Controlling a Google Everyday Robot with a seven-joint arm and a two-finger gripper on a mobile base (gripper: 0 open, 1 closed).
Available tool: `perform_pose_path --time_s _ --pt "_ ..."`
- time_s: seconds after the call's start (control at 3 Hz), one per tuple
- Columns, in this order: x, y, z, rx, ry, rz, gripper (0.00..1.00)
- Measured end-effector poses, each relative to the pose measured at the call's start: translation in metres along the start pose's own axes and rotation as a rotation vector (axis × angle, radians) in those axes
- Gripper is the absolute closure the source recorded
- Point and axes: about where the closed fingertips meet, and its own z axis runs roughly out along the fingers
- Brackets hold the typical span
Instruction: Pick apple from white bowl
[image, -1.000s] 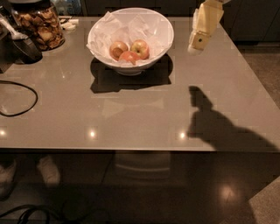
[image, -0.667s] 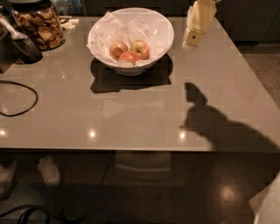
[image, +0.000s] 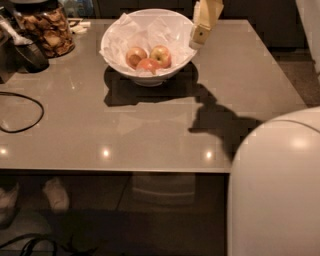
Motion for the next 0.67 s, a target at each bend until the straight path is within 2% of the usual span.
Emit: perform_pose_path --time_s 0.33,0.67 --pt "-0.014 -0.013 0.017 -0.01 -0.035 -0.009 0.0" --pt "-0.023 -0.022 0.03 -0.017 -0.058 -0.011 0.06"
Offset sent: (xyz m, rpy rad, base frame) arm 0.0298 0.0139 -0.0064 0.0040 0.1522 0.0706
